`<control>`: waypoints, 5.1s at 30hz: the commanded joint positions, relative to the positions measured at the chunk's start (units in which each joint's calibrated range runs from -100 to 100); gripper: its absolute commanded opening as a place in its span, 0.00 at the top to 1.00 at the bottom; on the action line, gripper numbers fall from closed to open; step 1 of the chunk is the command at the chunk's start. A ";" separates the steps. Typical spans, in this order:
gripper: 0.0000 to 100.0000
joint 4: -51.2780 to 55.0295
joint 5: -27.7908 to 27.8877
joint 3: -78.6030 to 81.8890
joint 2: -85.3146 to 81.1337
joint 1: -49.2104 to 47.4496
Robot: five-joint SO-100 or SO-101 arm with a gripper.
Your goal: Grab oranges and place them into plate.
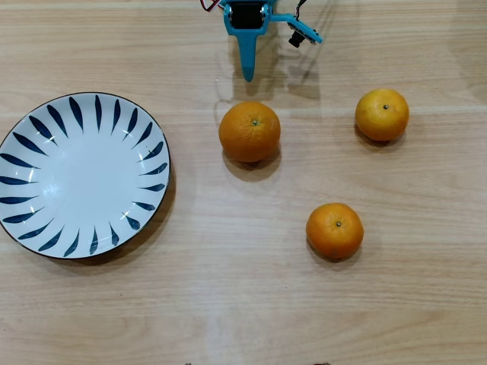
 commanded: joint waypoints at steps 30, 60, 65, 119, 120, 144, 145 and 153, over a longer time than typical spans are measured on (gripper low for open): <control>0.98 -0.59 0.20 0.24 -0.51 5.98; 0.98 -0.59 0.10 0.24 -0.51 5.98; 0.98 -0.59 0.26 0.33 -0.51 5.82; 0.98 36.03 -31.94 -117.55 91.38 2.19; 0.98 35.94 -35.71 -117.55 91.97 1.95; 0.97 38.52 -59.39 -117.46 97.12 -2.89; 0.97 38.52 -59.44 -117.46 97.12 -2.89; 0.61 38.52 -59.44 -116.91 97.12 -5.79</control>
